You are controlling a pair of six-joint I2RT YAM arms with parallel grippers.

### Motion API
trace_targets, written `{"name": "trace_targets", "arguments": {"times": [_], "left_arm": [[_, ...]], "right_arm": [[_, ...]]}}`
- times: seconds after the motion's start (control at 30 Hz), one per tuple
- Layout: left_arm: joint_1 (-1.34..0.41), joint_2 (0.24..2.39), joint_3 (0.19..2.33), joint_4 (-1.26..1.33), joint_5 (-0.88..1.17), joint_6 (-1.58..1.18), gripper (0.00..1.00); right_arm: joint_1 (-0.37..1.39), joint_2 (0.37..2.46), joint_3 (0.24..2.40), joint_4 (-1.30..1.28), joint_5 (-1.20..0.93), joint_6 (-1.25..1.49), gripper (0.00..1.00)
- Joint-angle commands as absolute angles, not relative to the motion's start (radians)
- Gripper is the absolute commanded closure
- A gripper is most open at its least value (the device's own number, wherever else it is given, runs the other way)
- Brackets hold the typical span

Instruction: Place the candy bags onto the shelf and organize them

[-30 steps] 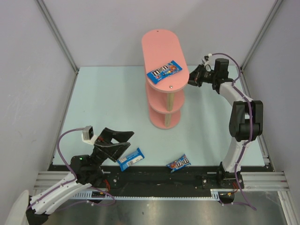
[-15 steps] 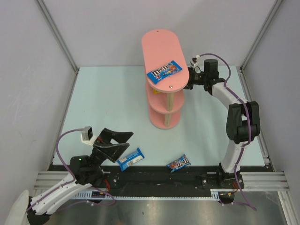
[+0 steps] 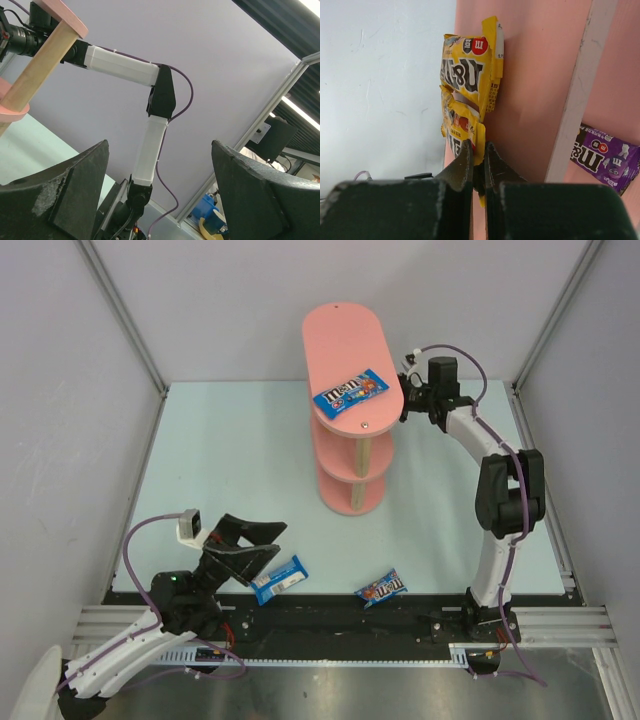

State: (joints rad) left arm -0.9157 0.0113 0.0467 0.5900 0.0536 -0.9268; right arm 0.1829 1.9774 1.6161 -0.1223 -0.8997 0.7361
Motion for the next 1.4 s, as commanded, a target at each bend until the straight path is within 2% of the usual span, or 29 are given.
{"name": "trace_targets", "arguments": {"times": [0.0,0.6,0.67,0.7,0.8,1.0,1.2,1.37], "left_arm": [[-0.907,-0.028,-0.086,0.591,0.044,-0.93,0.12],[-0.907,-0.043,-0.089,0.584,0.052,-0.936,0.13],[-0.907,-0.044,-0.086,0.583,0.051,-0.936,0.13],[-0.907,-0.046,-0.087,0.583,0.051,-0.936,0.13],[-0.907,-0.049,-0.087,0.578,0.052,-0.936,0.13],[-0.907,-0.048,-0.084,0.58,0.051,-0.934,0.13],[-0.907,-0.049,-0.084,0.58,0.054,-0.936,0.13],[-0.907,-0.051,-0.081,0.578,0.057,-0.936,0.13]], "right_arm": [[0.192,1.994,1.666,-0.132,-0.888,0.729,1.0],[0.175,1.922,1.577,-0.156,-0.934,0.683,0.98],[0.176,1.927,1.575,-0.15,-0.936,0.687,0.92],[0.176,1.927,1.575,-0.15,-0.936,0.687,0.82],[0.176,1.919,1.568,-0.147,-0.934,0.684,0.66],[0.157,1.888,1.551,-0.147,-0.923,0.678,0.48],[0.118,1.868,1.525,-0.149,-0.914,0.681,0.41],[0.078,1.858,1.503,-0.158,-0.899,0.672,0.4]]}}
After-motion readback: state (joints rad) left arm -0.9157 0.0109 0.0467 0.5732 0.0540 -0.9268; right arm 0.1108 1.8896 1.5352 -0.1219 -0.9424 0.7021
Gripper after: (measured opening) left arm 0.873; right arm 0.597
